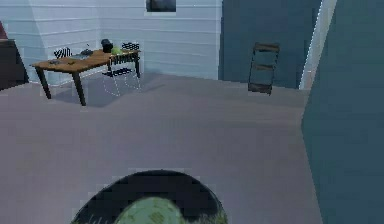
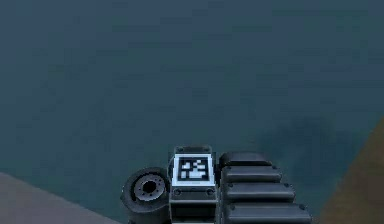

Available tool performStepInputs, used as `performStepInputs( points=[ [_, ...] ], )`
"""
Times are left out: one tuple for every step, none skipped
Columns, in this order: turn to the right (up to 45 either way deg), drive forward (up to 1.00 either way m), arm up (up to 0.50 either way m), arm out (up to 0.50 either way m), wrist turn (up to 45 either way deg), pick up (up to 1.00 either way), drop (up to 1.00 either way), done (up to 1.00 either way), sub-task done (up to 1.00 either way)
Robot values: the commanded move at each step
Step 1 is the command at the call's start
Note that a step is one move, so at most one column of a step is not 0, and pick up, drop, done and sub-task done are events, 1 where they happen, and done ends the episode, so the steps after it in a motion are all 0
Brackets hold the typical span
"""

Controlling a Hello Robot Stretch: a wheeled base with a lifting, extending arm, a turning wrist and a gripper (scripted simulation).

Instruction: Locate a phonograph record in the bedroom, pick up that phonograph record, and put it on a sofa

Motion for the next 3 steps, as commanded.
performStepInputs(
  points=[
    [0.0, 0.25, 0.00, 0.00, 0.0, 0.00, 0.00, 0.00, 0.00],
    [-9.0, 0.00, 0.00, 0.00, 0.0, 0.00, 0.00, 0.00, 0.00],
    [0.0, 0.40, 0.00, 0.00, 0.0, 0.00, 0.00, 0.00, 0.00]
  ],
)
